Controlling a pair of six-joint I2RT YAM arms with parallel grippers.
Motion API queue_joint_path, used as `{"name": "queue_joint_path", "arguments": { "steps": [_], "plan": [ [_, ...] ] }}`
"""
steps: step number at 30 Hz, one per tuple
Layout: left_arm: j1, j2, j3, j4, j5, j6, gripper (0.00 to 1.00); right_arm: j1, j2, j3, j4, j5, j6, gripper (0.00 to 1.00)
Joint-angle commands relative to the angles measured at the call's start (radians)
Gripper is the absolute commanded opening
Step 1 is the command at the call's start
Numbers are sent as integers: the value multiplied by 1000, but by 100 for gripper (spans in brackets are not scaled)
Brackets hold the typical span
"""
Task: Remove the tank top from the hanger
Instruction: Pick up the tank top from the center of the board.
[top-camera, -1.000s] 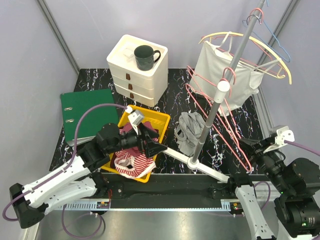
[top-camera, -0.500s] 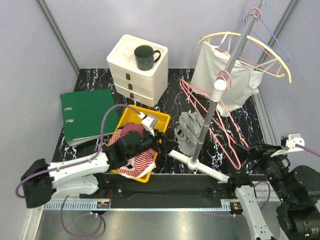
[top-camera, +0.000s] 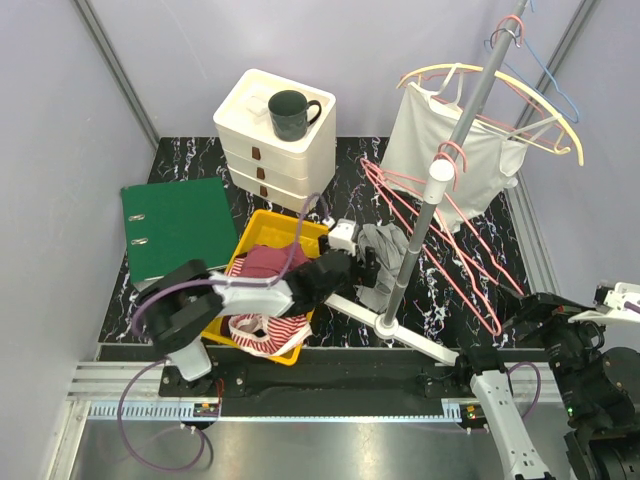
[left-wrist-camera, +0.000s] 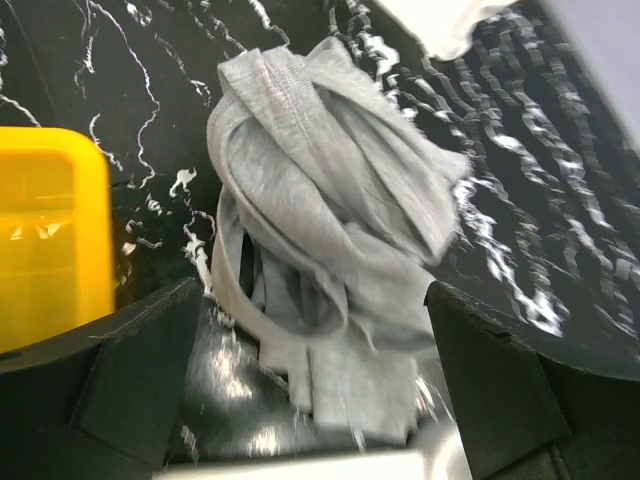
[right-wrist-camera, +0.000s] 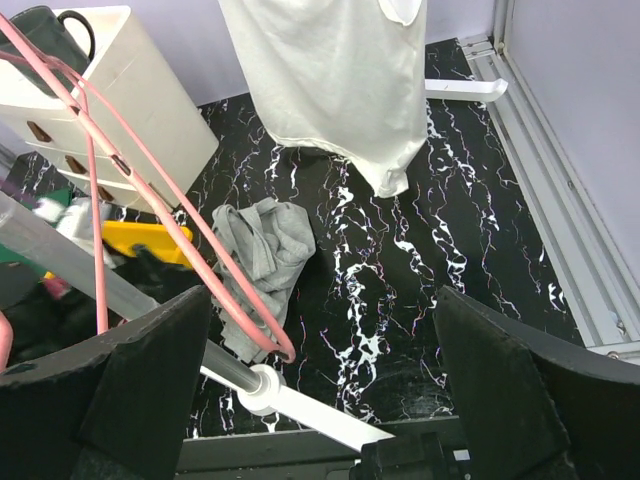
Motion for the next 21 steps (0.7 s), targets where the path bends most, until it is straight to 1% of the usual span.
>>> {"name": "queue_joint_path", "arguments": {
  "steps": [1,2,6,9,10,11,13,14,15,18,21],
  "plan": [
    [-4,143,133,98,-89,-22,99,29,-2,24,4,46,-6,100],
    [-4,192,151,92,-97,-31,99,32,-3,25,4,62,-9,100],
    [-4,289,217,59,-109,-54,99,60,-11,31,2,112,-27,100],
    [-4,324,218,70,-91,-46,90,72,-13,41,-5,160,-32,100],
    [-4,330,219,76,-77,-40,84,72,-13,44,-5,174,-32,100],
    [-4,338,219,75,-72,-37,68,74,-10,47,-7,175,-31,100],
    [-4,344,233,44,-60,-40,49,74,-6,59,-5,166,-27,100],
    [-4,340,234,36,-54,-37,33,74,-2,61,-7,164,-24,100],
    [-2,332,228,29,-43,-31,26,74,3,71,-12,164,-21,100],
    [-2,262,199,6,-6,-5,0,74,12,91,-25,174,-23,100],
    [-4,144,158,-51,34,32,0,74,24,113,-39,210,-26,100]
  ]
}}
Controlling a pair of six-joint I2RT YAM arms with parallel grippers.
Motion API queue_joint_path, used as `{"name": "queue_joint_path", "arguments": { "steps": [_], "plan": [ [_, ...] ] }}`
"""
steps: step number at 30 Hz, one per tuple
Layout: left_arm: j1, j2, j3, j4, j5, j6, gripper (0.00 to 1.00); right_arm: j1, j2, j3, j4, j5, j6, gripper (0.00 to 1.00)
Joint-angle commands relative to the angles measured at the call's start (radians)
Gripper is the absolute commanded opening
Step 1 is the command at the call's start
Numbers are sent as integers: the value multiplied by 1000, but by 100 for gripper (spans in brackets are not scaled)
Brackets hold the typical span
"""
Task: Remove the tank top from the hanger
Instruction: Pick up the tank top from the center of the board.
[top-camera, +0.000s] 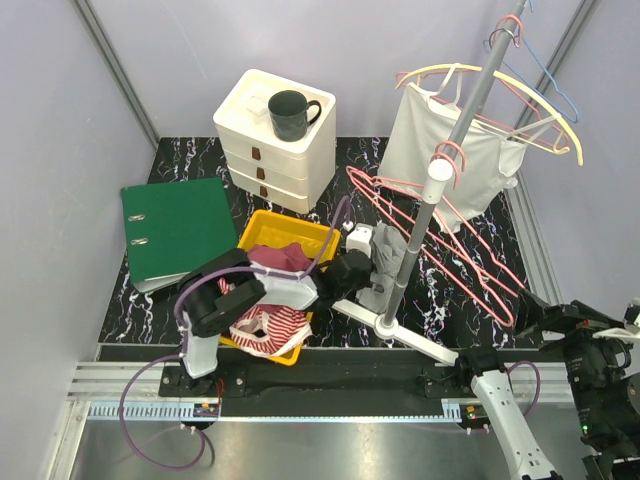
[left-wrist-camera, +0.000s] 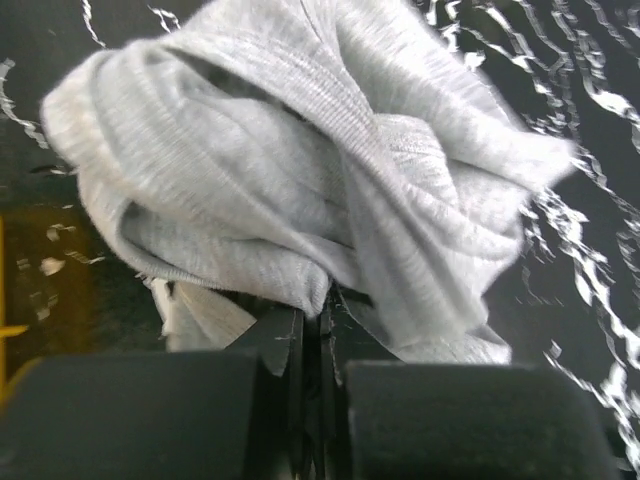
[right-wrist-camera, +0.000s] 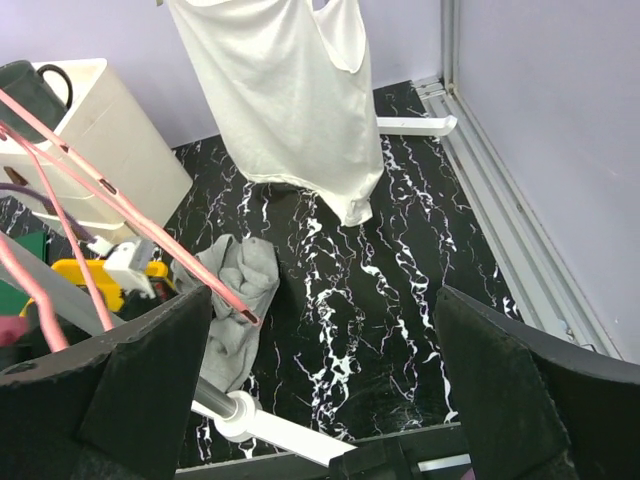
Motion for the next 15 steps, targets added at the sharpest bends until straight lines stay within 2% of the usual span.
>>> {"name": "queue_joint_path", "arguments": {
  "steps": [1,8,12,15],
  "plan": [
    [-2,-222,-44,-33,67,57,0,6,42,41,-23,72,-9,100],
    [-2,-529,-173,-140,202,61,0,6,80,32,-6,67,17,100],
    [-2,-693,-198,-279,282,65,0,6,105,32,-6,104,17,100],
    [-2,-877,-227,-368,304,74,0,6,118,25,-6,130,10,100]
  ]
}}
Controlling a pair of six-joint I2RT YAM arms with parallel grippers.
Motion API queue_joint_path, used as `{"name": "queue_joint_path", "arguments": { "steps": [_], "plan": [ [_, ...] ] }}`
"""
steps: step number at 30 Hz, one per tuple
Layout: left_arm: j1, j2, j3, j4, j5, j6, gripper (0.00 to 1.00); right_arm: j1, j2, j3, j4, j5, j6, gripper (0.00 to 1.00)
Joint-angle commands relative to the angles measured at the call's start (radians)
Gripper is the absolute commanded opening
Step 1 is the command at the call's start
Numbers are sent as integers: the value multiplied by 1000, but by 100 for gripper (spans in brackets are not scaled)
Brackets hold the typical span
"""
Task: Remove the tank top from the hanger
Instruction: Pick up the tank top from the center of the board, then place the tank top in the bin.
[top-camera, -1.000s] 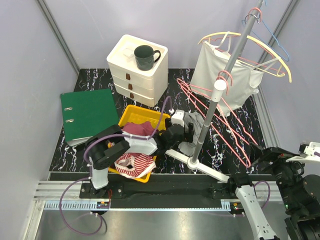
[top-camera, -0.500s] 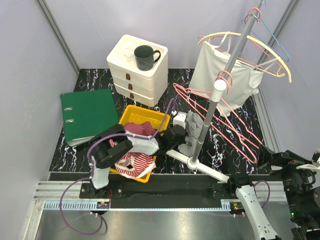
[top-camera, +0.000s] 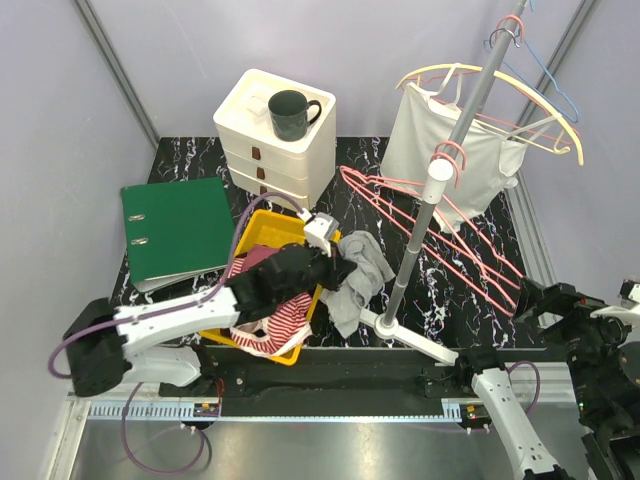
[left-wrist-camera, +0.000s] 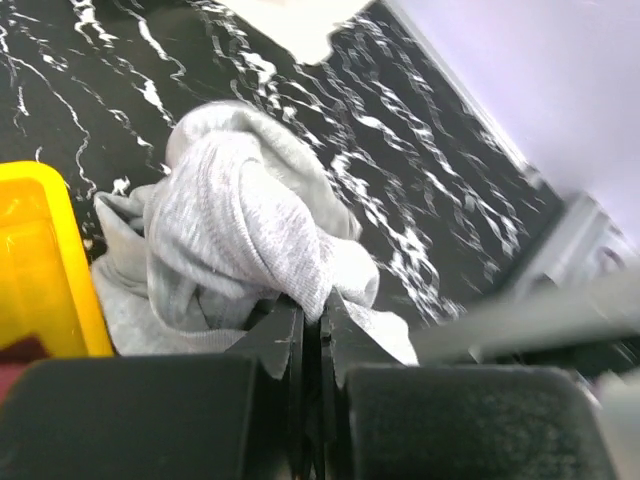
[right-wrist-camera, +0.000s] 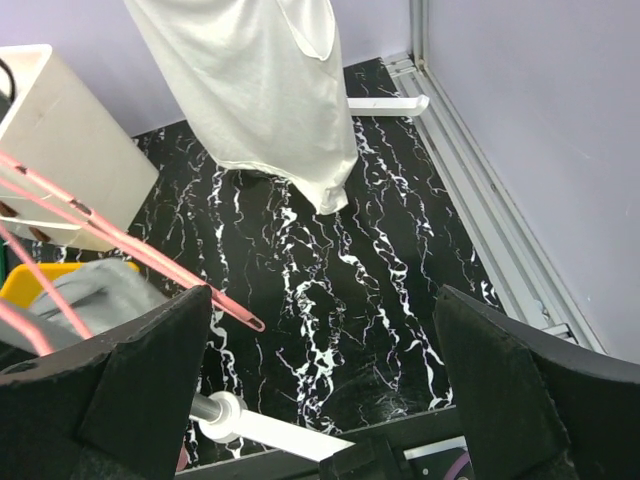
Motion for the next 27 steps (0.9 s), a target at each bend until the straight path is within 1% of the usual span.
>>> {"name": "queue_joint_path", "arguments": {
  "steps": [1,4,5,6,7,8,10,11,14,15,17,20,21,22,24,25,27],
  "plan": [
    [-2,-222,-33,-134,79,35,0,6,43,-11,18,66,1,100],
    [0,-350,13,-271,50,91,0,6,48,-25,27,71,5,100],
    [1,-373,66,-353,41,109,0,6,48,-34,30,71,11,100],
    [1,-409,99,-400,27,138,0,6,50,-37,35,66,11,100],
    [3,-426,128,-441,-5,152,0,6,51,-42,36,65,16,100],
    [4,-440,183,-519,-23,163,0,6,53,-43,38,65,23,100],
    [12,-482,226,-585,-77,190,0,6,54,-42,41,56,30,100],
    [15,-491,260,-643,-97,200,0,6,56,-37,42,52,36,100],
    [27,-535,286,-725,-187,238,0,6,63,-21,45,43,47,100],
    [32,-558,280,-734,-233,246,0,6,71,-14,44,43,47,100],
    [53,-580,237,-745,-276,235,0,6,79,-1,45,43,50,100],
    [93,-618,130,-776,-345,143,0,4,97,13,41,48,50,100],
    [104,-635,99,-786,-376,82,0,4,105,18,32,57,47,100],
    [127,-646,38,-799,-388,51,0,4,109,22,30,63,42,100],
    [150,-684,-22,-823,-405,-30,0,6,111,22,25,78,34,100],
    [168,-700,-75,-825,-398,-53,1,4,111,22,27,83,30,100],
    [178,-744,-125,-805,-361,-113,5,6,112,19,30,92,34,100]
  ]
}}
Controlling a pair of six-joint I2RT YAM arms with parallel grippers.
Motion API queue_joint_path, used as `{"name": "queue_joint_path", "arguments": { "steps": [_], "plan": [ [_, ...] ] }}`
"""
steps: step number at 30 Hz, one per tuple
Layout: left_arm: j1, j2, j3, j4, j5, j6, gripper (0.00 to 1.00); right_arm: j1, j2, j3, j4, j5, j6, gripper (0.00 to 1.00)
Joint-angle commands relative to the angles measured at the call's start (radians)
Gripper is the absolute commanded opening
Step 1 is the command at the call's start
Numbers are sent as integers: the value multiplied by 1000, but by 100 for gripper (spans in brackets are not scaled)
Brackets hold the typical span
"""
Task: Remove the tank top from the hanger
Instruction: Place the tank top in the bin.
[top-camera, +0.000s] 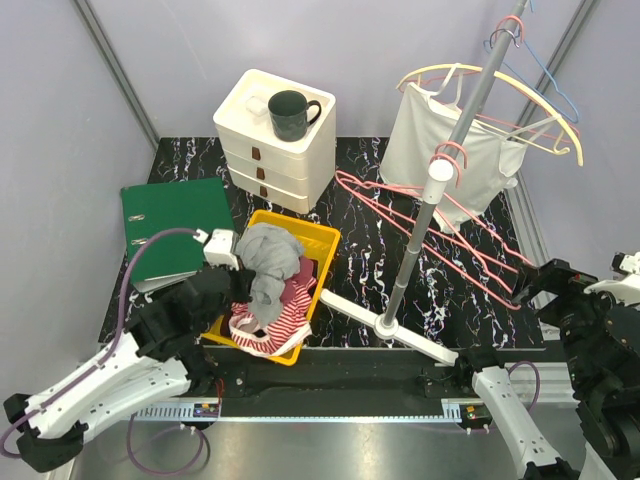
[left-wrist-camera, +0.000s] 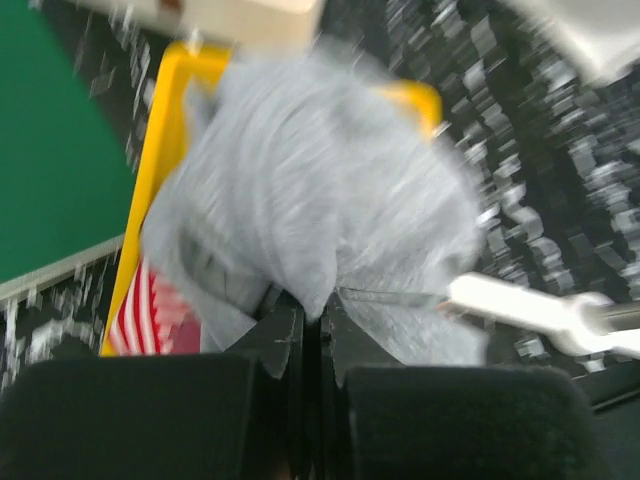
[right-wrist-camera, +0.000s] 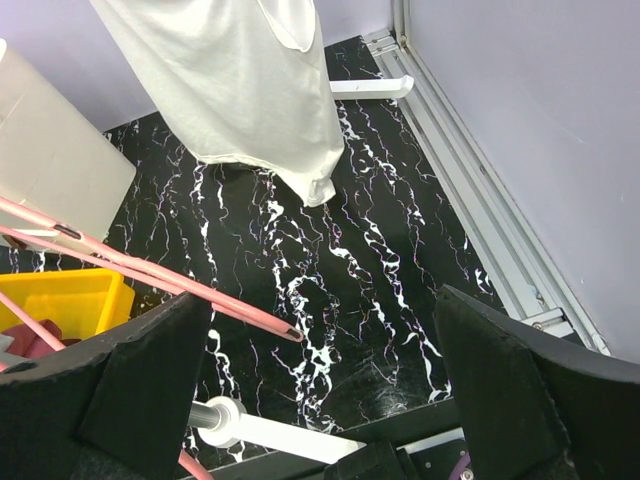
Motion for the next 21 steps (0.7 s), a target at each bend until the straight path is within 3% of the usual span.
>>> {"name": "queue_joint_path", "arguments": {
  "steps": [1,5,10,11,16,21],
  "plan": [
    [28,-86,-130,-12,-24,-174,7,6,26,7,25,49,13,100],
    [28,-155,-166,-30,-53,-240,24,6,54,-43,-12,163,84,100],
    [30,-212,-138,-38,-68,-234,32,6,72,-181,-31,279,166,100],
    [30,-220,-134,-40,-62,-232,34,6,72,-195,-25,267,180,100],
    [28,-233,-111,-34,-1,-209,64,6,80,-234,26,189,254,100],
    [28,-250,-97,-21,39,-174,70,6,52,-119,62,-3,280,100]
  ]
}}
